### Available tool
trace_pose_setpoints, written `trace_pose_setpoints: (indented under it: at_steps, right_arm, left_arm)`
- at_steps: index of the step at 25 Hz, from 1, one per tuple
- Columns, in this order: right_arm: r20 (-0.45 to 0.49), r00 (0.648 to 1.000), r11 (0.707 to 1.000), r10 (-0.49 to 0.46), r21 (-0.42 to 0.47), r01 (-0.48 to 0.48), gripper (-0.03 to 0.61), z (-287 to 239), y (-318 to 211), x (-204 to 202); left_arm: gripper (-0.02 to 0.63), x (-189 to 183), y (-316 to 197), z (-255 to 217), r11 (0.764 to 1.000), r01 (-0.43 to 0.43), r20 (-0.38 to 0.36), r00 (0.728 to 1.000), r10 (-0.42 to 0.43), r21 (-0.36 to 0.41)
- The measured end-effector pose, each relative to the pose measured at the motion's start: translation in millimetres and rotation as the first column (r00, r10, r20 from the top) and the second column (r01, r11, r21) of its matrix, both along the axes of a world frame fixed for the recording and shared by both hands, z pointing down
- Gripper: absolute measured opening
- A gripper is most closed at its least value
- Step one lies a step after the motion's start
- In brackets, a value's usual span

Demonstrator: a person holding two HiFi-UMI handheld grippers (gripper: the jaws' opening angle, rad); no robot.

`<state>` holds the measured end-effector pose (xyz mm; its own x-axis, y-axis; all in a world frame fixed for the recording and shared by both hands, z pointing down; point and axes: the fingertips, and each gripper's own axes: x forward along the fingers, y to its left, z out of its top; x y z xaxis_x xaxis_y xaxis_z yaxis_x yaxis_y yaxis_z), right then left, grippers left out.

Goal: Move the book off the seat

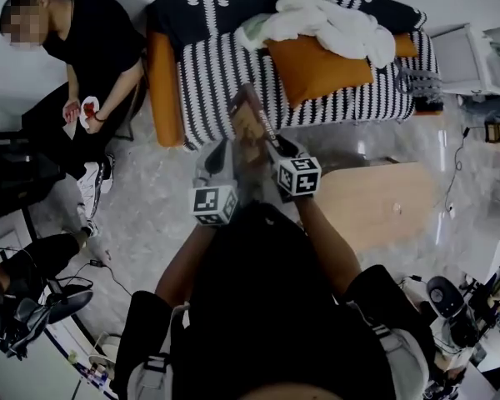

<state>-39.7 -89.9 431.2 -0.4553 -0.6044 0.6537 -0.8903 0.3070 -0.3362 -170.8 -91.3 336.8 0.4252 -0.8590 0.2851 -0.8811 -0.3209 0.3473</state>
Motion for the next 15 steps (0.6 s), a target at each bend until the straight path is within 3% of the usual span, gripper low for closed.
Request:
trace_pose_setpoints:
  at_steps: [8,15]
  right_arm:
    - [0.024,1.000,0.998,-0.020,0.057,0.018,0.153,-38,40,25]
    - [0.003,0.999,0.998,-0.045,0.053,0.045,0.153,-43,83,50]
  left_arm:
    - [0.006,31,40,-37,0.998,0.006,0.021,1.000,-0.007,0.061]
    - [0.006,54,84,-48,0.998,0.026,0.016,1.000,-0.027,0.057]
